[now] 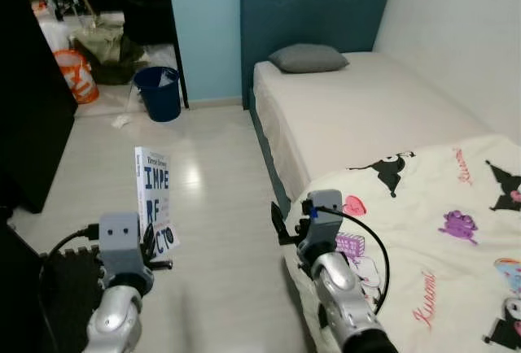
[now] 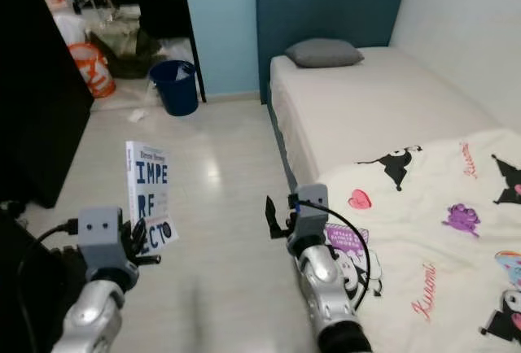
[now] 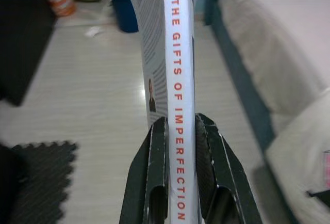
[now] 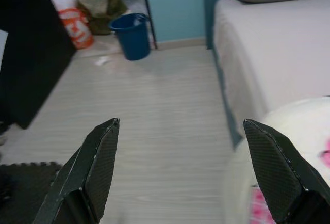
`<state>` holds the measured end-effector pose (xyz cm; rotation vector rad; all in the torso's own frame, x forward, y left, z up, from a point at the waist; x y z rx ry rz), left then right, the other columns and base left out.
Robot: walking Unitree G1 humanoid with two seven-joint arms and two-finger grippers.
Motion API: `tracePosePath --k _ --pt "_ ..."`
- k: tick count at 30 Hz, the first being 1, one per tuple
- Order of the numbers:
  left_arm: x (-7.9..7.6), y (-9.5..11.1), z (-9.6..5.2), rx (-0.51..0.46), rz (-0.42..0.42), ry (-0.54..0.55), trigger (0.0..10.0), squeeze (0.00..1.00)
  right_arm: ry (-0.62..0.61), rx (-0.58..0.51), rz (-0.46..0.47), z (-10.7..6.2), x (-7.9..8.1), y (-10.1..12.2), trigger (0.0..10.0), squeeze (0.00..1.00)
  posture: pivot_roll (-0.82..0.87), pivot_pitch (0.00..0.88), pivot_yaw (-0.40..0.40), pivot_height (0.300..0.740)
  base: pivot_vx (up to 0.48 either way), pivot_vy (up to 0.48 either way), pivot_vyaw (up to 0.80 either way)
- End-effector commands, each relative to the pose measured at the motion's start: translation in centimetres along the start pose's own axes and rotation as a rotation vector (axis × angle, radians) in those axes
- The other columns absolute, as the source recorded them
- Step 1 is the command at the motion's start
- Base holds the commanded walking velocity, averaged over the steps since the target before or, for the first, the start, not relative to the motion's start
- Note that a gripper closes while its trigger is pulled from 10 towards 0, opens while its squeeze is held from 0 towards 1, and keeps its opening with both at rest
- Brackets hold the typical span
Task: Clean up the room
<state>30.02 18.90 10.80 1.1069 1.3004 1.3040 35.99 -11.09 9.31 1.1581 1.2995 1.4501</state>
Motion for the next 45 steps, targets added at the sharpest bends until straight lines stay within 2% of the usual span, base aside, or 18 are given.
tracePosePath --k 1,7,12,16,22,27,45 --pt "0.17 0.14 -0.10 -0.017 0.007 0.007 10.0 0.00 0.010 0.029 0.005 -0.08 0.28 -0.63 10.0 0.00 0.08 0.122 -0.004 0.740 0.386 0.000 0.00" --pt "0.06 -0.25 0.13 -0.004 0.005 0.010 10.0 0.00 0.011 0.059 -0.011 -0.12 0.28 -1.18 10.0 0.00 0.08 0.120 -0.004 0.740 0.387 0.000 0.00" --pt "-0.01 -0.39 0.29 0.001 0.004 0.012 10.0 0.00 0.042 0.065 -0.065 -0.06 0.68 -1.21 10.0 0.00 0.08 0.121 -0.005 0.740 0.387 0.000 0.00" --pt "-0.04 -0.38 0.32 0.000 0.003 0.012 10.0 0.00 0.043 0.069 -0.064 -0.05 0.69 -1.27 10.0 0.00 0.08 0.121 -0.005 0.740 0.382 0.000 0.00" --pt "0.05 -0.45 0.37 0.000 0.004 0.018 10.0 0.00 0.056 0.071 -0.069 -0.02 0.87 -1.34 10.0 0.00 0.08 0.123 -0.009 0.740 0.384 0.000 0.80" --pt "0.16 -0.50 0.54 -0.001 0.004 0.022 10.0 0.00 0.052 0.068 -0.030 0.20 0.83 -1.21 10.0 0.00 0.08 0.123 -0.008 0.740 0.385 0.000 0.00" --pt "0.02 -0.54 0.89 -0.004 0.002 0.019 10.0 0.00 0.047 0.069 -0.028 0.26 0.70 -1.19 10.0 0.00 0.07 0.123 -0.006 0.740 0.385 0.000 0.00"
Point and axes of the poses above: a point about 5 cm out from each wrist's last joint towards the gripper, its own z axis pointing out of the wrist towards the gripper, its own y axis along the axis of the wrist's last joint, x = y × z, the point moved 3 cm from there along z, pointing out of the wrist towards the gripper, and after that the axes turned 1 degree about z, right-handed, at the moved point
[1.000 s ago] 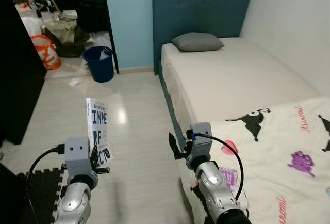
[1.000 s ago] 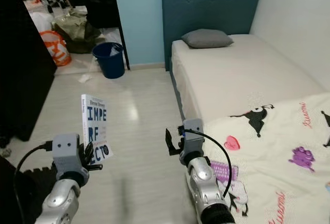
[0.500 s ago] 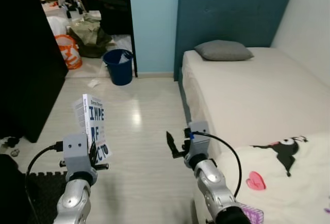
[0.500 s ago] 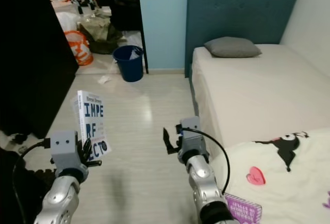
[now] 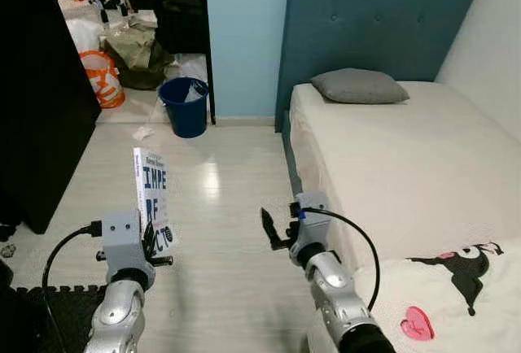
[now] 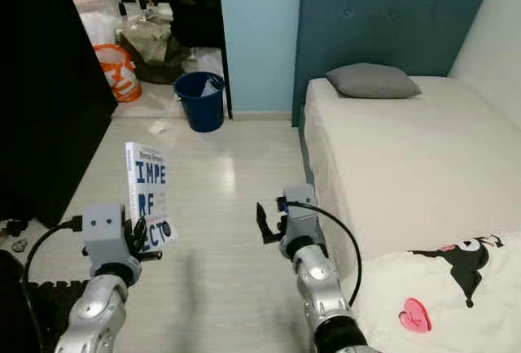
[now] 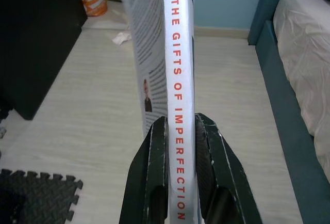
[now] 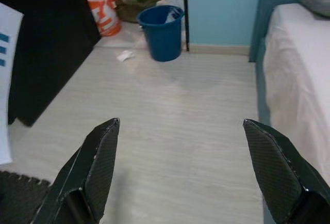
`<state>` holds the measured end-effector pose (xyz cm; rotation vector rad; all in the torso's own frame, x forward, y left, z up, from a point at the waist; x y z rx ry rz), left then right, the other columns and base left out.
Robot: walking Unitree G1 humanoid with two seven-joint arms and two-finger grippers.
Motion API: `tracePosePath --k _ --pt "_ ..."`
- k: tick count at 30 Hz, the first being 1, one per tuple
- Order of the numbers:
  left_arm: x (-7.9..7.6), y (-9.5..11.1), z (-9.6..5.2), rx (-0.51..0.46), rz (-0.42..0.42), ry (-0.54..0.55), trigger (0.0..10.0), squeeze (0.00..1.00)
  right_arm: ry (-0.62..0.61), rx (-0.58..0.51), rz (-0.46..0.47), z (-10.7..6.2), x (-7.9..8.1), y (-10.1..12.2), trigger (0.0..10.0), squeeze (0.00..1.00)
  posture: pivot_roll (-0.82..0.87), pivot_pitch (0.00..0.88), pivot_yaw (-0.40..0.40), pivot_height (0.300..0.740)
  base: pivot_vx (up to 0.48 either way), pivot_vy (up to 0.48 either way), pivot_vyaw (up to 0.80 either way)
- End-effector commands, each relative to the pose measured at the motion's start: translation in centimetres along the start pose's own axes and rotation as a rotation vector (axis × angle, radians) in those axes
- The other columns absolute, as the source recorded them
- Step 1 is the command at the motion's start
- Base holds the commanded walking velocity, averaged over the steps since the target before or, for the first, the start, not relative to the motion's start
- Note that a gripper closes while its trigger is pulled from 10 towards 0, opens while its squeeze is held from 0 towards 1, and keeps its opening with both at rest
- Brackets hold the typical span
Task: Clean up the room
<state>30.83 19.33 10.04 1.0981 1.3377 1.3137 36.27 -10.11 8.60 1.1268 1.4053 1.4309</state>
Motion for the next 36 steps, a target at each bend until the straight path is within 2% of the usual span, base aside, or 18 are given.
tracePosePath --k 1,36 --pt "-0.32 0.23 0.04 -0.021 0.007 -0.012 10.0 0.00 -0.008 0.011 0.016 -0.19 -0.11 -0.40 10.0 0.00 0.07 0.123 -0.006 0.740 0.386 0.000 0.00" --pt "-0.66 0.01 0.09 -0.016 0.008 -0.036 10.0 0.00 -0.014 0.015 0.026 -0.45 -0.15 -0.71 10.0 0.00 0.07 0.110 0.002 0.740 0.385 0.000 0.00"
Point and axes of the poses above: a point about 5 cm out from each wrist's last joint towards the gripper, its own z axis pointing out of the wrist towards the gripper, its own y axis along the axis of the wrist's last joint, x = y × z, the point moved 3 cm from there along z, pointing out of the wrist towards the gripper, and after that the axes turned 1 degree about z, right-handed, at the moved point
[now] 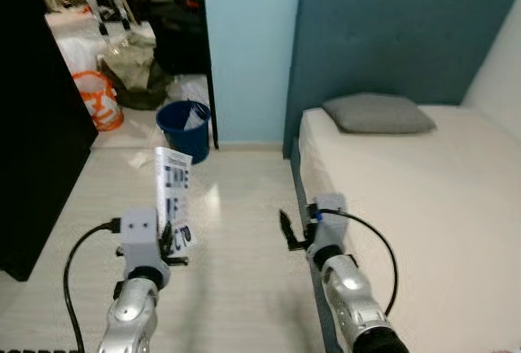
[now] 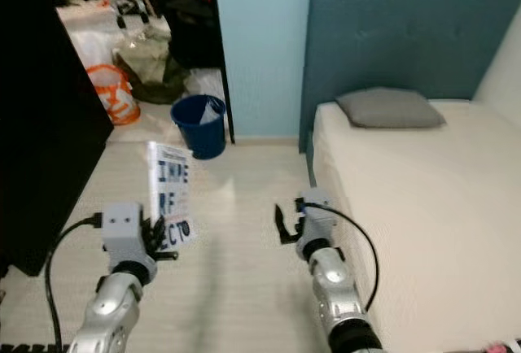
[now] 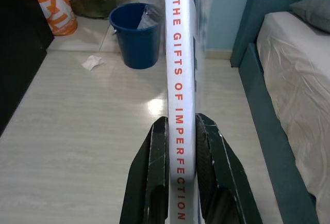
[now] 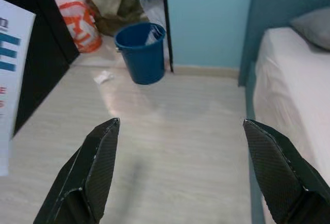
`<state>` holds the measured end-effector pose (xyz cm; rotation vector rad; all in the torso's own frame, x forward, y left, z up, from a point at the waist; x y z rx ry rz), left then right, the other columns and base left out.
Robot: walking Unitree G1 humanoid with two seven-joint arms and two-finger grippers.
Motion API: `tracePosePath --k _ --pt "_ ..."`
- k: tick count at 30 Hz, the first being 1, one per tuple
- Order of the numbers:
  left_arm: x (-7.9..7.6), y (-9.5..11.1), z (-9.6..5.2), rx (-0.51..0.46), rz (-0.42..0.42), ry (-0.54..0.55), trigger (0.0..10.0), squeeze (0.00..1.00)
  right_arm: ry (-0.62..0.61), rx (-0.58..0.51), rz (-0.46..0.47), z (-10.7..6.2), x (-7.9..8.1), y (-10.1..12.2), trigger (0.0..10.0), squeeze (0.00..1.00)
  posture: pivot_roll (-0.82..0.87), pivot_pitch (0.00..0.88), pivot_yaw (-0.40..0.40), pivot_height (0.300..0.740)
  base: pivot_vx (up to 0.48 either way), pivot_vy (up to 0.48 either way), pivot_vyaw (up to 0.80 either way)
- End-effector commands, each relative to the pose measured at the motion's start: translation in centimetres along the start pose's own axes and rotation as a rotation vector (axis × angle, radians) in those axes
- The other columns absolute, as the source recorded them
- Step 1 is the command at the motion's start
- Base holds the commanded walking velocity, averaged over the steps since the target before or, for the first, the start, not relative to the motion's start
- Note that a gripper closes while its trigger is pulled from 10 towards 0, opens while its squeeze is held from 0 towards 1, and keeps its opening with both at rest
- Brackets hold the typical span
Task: Clean up the room
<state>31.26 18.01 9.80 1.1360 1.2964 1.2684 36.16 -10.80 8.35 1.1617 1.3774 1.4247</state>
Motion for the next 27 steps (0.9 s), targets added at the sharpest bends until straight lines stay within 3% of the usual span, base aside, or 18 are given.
tracePosePath --k 1,27 --pt "0.68 0.28 -0.16 -0.022 0.006 0.026 10.0 0.00 0.015 0.014 0.003 -0.18 0.47 -0.50 10.0 0.00 0.07 0.110 0.002 0.740 0.386 0.000 0.00" --pt "0.70 0.25 -0.21 -0.023 0.006 0.026 10.0 0.00 0.021 0.013 0.001 -0.15 0.53 -0.46 10.0 0.00 0.07 0.101 -0.001 0.740 0.385 0.000 0.00"
Point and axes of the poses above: a point about 5 cm out from each wrist's last joint towards the gripper, its own z axis pointing out of the wrist towards the gripper, its own y axis along the axis of the wrist's last joint, x = y × z, the point moved 3 cm from there along z, pointing out of the wrist towards the gripper, and after that the axes turned 1 degree about z, right-handed, at the moved point
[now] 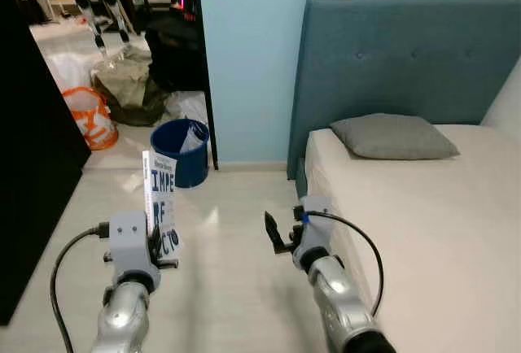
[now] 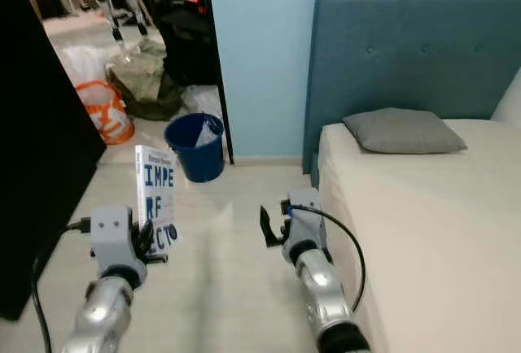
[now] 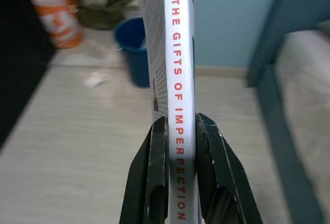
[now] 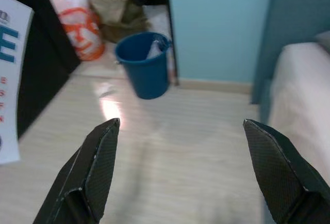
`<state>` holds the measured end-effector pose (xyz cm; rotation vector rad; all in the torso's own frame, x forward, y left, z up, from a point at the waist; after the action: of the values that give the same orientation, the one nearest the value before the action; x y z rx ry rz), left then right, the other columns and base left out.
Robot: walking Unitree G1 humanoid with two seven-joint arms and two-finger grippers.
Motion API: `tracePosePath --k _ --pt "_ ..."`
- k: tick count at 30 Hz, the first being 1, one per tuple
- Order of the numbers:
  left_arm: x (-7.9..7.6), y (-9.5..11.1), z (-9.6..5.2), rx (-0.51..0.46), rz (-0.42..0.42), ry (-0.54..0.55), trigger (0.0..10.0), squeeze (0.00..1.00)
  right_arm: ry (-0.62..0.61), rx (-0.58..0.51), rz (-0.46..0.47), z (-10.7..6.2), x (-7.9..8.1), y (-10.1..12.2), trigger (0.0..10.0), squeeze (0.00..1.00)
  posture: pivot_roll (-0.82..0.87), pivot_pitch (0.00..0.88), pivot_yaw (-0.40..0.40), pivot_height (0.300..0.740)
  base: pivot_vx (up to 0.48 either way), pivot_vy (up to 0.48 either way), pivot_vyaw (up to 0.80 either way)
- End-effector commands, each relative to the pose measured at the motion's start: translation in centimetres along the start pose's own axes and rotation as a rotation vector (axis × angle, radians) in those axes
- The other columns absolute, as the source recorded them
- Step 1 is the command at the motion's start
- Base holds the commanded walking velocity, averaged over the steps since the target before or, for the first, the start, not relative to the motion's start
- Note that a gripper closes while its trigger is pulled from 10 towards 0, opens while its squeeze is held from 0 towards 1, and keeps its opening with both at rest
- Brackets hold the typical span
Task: Clean up the room
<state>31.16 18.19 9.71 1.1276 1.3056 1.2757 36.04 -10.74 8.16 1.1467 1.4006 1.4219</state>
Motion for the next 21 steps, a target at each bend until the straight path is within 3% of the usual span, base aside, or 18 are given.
tracePosePath --k 1,21 --pt "0.51 0.33 -0.13 -0.023 0.008 0.014 10.0 0.00 0.006 0.005 0.015 -0.04 0.46 -0.26 10.0 0.00 0.07 0.101 -0.001 0.740 0.386 0.000 0.00" --pt "0.55 0.25 -0.21 -0.021 0.009 0.018 10.0 0.00 0.010 0.007 0.015 -0.01 0.54 -0.29 10.0 0.00 0.06 0.106 -0.004 0.740 0.385 0.000 0.00"
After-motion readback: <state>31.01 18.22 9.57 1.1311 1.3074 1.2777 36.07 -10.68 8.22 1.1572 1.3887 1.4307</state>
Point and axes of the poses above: a point about 5 cm out from each wrist's last joint towards the gripper, its own z axis pointing out of the wrist towards the gripper, its own y axis along the axis of the wrist's last joint, x = y × z, the point moved 3 cm from there along z, pointing out of the wrist towards the gripper, and after that the axes turned 1 degree about z, right-handed, at the moved point
